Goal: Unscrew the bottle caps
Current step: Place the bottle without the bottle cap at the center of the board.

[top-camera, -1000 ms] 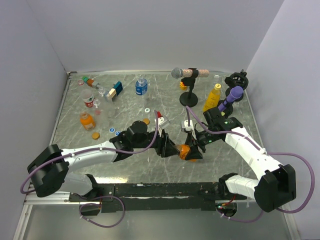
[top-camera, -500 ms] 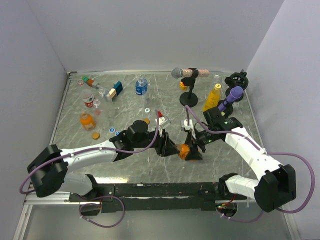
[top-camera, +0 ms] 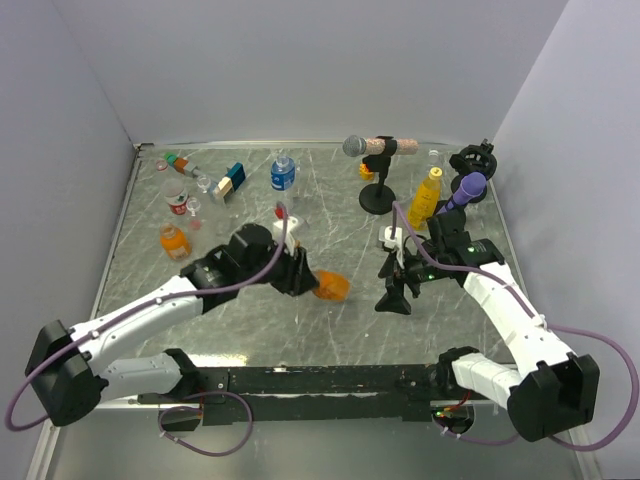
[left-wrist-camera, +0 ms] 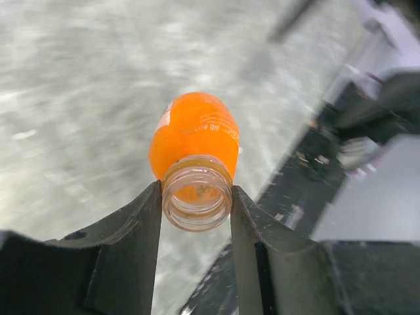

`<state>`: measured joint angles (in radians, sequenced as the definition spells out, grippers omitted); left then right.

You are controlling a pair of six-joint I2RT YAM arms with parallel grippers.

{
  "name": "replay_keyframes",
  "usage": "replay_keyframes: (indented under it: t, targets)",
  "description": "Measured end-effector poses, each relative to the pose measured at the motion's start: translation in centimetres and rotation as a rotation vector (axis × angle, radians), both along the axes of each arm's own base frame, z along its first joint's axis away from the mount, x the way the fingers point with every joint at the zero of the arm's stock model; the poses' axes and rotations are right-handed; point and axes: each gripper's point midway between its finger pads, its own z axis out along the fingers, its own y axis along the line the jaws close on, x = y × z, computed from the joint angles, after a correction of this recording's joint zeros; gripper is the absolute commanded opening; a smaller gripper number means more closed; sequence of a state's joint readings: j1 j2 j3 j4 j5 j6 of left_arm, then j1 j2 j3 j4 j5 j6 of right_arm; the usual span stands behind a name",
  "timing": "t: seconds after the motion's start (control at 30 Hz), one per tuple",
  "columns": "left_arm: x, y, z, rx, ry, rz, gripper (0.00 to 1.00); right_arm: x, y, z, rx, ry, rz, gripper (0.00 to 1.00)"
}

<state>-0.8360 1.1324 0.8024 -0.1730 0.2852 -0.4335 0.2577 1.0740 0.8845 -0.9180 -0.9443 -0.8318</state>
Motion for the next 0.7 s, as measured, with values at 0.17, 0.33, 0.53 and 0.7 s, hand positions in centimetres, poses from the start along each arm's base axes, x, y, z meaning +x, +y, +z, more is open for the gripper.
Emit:
replay_keyframes:
  t: [0.17,0.33,0.53,0.7]
  targets:
    - [4.8,4.5,2.5,0.128,-0.046,0.209,0.17,0.6,-0.4,0.3,-0.002,-0.023,-0.031,0.99]
    - [9.8,8.0,4.3,0.267,-0.114,0.382,0.18,0.7,-0.4,0.2,-0.005,-0.014,-0.037,0.99]
    - [14.3,10.9,0.7,0.474,-0.065,0.470,0.19,0.7,-0.4,0.2,-0.005,-0.013,-0.041,0.99]
    - [17.4,11.6,-2.1,0.585,-0.018,0.482,0.22,0.7,-0.4,0.2,-0.005,-0.013,-0.041,0.99]
